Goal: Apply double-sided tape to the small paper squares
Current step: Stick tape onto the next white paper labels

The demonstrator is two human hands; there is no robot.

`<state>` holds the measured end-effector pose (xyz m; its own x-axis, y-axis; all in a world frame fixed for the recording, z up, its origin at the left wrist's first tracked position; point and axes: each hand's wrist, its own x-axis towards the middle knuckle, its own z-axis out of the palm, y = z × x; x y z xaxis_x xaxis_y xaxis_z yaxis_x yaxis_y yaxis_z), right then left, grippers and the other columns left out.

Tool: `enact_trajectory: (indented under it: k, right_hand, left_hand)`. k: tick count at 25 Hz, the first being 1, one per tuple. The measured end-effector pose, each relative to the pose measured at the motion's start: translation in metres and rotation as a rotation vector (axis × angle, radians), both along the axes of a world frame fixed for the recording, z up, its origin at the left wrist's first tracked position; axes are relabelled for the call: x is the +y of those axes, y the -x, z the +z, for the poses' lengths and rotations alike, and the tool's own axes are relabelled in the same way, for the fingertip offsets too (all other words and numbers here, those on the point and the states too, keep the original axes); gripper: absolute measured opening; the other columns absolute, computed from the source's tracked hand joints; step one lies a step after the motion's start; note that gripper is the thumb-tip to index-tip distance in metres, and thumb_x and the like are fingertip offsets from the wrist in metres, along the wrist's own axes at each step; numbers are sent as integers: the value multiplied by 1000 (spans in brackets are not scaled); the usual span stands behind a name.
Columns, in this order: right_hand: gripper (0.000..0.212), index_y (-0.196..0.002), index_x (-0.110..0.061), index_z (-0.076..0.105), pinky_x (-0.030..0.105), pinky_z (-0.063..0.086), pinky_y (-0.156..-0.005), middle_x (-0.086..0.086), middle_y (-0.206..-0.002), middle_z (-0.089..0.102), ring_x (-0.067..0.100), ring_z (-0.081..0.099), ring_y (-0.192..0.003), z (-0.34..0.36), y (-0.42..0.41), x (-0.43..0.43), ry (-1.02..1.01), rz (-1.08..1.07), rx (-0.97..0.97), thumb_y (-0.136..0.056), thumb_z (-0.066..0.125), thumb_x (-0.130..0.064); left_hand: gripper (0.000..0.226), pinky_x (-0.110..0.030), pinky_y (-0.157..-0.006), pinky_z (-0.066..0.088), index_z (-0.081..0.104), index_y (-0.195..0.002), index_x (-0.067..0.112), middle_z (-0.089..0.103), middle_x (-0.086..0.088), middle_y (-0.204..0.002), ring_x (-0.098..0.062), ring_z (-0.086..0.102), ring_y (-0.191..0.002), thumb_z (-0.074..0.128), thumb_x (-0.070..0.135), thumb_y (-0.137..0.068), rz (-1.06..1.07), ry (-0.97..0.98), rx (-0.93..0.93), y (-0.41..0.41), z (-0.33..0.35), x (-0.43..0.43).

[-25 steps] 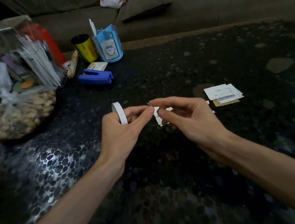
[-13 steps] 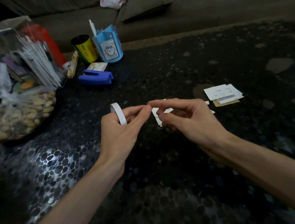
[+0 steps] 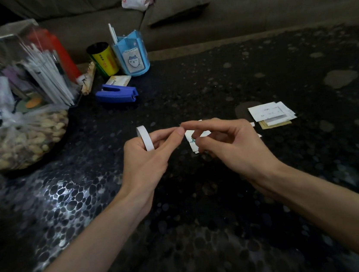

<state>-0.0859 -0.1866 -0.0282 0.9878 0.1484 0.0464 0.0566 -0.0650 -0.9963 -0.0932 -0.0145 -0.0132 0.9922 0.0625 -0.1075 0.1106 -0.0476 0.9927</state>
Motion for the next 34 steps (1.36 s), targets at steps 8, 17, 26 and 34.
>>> enact_trajectory:
  k: [8,17,26,34]
  right_hand:
    - [42,-116,-34,81,20,57,-78,-9,-107,71,3,72,-85,0,0,-1,96,5,-59,-96,67,0]
    - [44,-117,-37,80,19,57,-78,-11,-105,72,3,71,-84,1,0,-2,100,8,-62,-96,67,-1]
    - [43,-117,-37,80,18,56,-78,-10,-105,72,3,71,-85,2,0,-2,97,1,-60,-96,67,-2]
    - [40,-116,-33,81,17,57,-77,-6,-107,72,4,71,-85,4,2,-1,79,1,-61,-96,67,0]
  left_hand:
    - [16,-7,-47,38,80,-106,15,59,19,-51,5,55,-46,71,21,-94,4,-10,29,0,0,0]
    - [16,-25,-50,26,82,-104,19,53,15,-48,-5,33,-45,73,27,-93,36,37,52,-2,-3,1]
    - [19,-14,-50,35,80,-108,17,60,18,-52,1,54,-46,72,26,-93,6,6,23,-1,-1,0]
    - [14,-11,-46,36,82,-102,19,61,8,-59,0,49,-45,76,24,-90,10,10,1,-1,-2,1]
